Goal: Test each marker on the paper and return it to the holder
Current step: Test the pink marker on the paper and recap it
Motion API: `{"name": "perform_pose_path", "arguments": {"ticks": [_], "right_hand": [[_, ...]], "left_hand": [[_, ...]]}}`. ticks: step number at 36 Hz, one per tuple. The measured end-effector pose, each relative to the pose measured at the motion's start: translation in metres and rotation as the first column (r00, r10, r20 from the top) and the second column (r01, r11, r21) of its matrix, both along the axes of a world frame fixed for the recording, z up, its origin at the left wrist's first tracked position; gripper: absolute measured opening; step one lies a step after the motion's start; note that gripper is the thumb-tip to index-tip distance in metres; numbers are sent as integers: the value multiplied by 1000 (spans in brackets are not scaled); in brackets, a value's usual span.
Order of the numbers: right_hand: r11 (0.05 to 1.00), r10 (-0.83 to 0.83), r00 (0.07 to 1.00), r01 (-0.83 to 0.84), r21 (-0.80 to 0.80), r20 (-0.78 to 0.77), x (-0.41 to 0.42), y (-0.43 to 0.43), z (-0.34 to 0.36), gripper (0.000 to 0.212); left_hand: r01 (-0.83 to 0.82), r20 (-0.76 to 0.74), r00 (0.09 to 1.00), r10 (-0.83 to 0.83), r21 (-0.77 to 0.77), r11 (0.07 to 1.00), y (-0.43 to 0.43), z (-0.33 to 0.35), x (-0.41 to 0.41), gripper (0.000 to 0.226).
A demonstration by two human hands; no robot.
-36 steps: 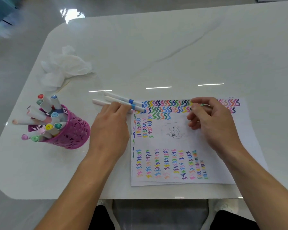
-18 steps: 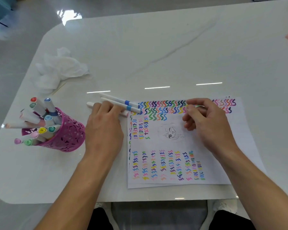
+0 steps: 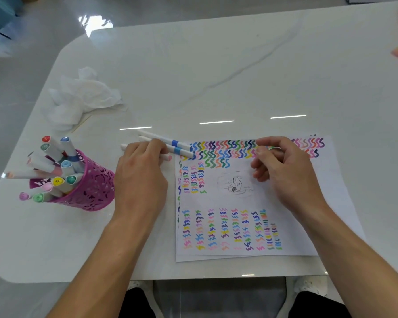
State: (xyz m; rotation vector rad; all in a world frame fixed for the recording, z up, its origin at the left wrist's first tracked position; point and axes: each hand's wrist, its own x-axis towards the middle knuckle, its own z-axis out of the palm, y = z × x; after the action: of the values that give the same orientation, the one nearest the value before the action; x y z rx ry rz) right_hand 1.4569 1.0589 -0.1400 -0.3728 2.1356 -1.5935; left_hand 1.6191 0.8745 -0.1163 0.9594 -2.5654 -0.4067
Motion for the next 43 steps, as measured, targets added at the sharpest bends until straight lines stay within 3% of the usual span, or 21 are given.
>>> {"name": "perform_pose_path", "arguments": {"ticks": [8, 13, 15, 19, 23, 30, 37, 43], "right_hand": [[1000, 9, 1000, -9, -11, -5, 3, 2, 5, 11], [994, 90, 993, -94, -47, -72, 8, 2, 15, 12], [985, 158, 981, -164, -45, -114, 13, 2, 18, 11], [960, 271, 935, -281, -9, -230, 24, 0, 23, 16], [932, 358, 877, -358, 63, -319, 30, 0, 26, 32], [920, 392, 814, -334, 206, -429, 23, 8, 31, 34], [828, 535, 655, -282, 485, -533, 19, 19, 33, 32], [741, 629, 624, -300, 600, -464, 19, 19, 34, 41]], "left_hand": [[107, -303, 948, -101, 5, 994, 10, 14, -8, 7], [245, -420, 892, -169, 135, 960, 20, 17, -10, 42], [300, -455, 865, -209, 136, 944, 24, 19, -13, 46], [345, -489, 837, -244, 127, 930, 32, 20, -17, 36], [367, -542, 824, -163, 292, 883, 41, 22, -21, 22], [374, -444, 883, -152, 472, 798, 48, 16, -22, 9], [390, -196, 920, -339, 396, 831, 48, 9, -23, 12], [445, -104, 895, -434, 290, 847, 52, 9, -24, 20]]}}
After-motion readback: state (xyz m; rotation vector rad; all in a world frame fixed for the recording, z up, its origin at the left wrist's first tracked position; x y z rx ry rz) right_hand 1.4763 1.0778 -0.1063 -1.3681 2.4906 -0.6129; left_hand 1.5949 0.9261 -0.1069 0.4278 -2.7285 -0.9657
